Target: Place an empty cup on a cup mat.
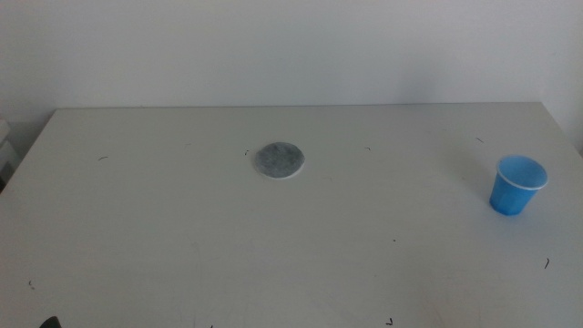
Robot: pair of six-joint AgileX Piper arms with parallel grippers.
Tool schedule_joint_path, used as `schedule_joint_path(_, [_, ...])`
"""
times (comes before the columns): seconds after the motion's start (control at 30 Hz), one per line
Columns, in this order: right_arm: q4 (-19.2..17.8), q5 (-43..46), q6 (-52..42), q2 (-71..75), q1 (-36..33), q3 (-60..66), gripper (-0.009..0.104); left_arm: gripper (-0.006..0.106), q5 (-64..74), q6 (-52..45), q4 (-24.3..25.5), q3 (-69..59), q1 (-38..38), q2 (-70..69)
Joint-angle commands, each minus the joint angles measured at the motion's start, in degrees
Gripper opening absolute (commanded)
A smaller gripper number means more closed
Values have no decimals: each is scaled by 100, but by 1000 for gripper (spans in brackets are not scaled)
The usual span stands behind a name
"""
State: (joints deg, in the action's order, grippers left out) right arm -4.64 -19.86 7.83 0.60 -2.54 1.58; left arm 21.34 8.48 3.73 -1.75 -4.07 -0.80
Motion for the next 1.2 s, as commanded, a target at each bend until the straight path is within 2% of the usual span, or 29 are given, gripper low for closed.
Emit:
schedule_joint_path(0.0, [-45, 445, -53, 152, -12, -41, 94, 105, -384, 62, 2, 34, 6, -19])
schedule_joint_path(0.13, [-16, -263, -43, 32, -12, -675, 94, 105, -384, 62, 2, 34, 6, -19])
schedule_joint_path(0.5, [5, -973, -51, -1399, -12, -2242, 94, 105, -384, 62, 2, 34, 6, -19])
schedule_joint_path(0.63, [24, -1276, -56, -2215, -12, -2848, 94, 105, -384, 62, 2, 34, 6, -19])
schedule_joint_path(0.73, [237, -1579, -30, -2820, -12, -3393, 94, 105, -384, 62, 2, 34, 6, -19])
schedule_joint_path(1.17, [195, -3135, 317, -5887, -12, -6606, 94, 105, -384, 62, 2, 34, 6, -19])
